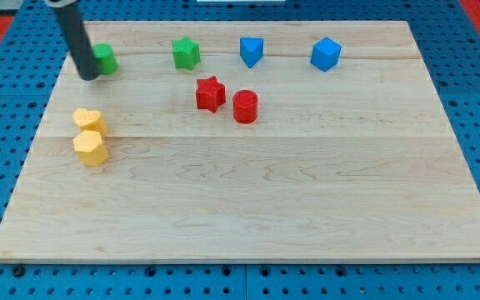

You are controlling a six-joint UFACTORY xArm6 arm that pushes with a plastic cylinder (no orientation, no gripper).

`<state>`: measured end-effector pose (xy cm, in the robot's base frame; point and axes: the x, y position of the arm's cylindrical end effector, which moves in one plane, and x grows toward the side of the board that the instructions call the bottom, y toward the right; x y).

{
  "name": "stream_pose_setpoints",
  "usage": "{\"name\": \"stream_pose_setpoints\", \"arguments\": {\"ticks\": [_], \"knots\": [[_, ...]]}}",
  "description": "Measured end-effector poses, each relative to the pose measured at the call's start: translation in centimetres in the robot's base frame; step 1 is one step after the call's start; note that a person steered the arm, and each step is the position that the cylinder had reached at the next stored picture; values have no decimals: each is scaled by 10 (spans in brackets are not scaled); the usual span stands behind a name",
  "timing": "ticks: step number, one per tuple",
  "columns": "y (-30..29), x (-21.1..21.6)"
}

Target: Move the red star right to the red circle

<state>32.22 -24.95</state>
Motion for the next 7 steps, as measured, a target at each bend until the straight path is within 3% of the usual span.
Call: {"name": "stream_pose_setpoints", "arguments": {"ticks": [3,4,5,7], "knots": [[47,-22],[87,27],[137,41],[152,41]]}}
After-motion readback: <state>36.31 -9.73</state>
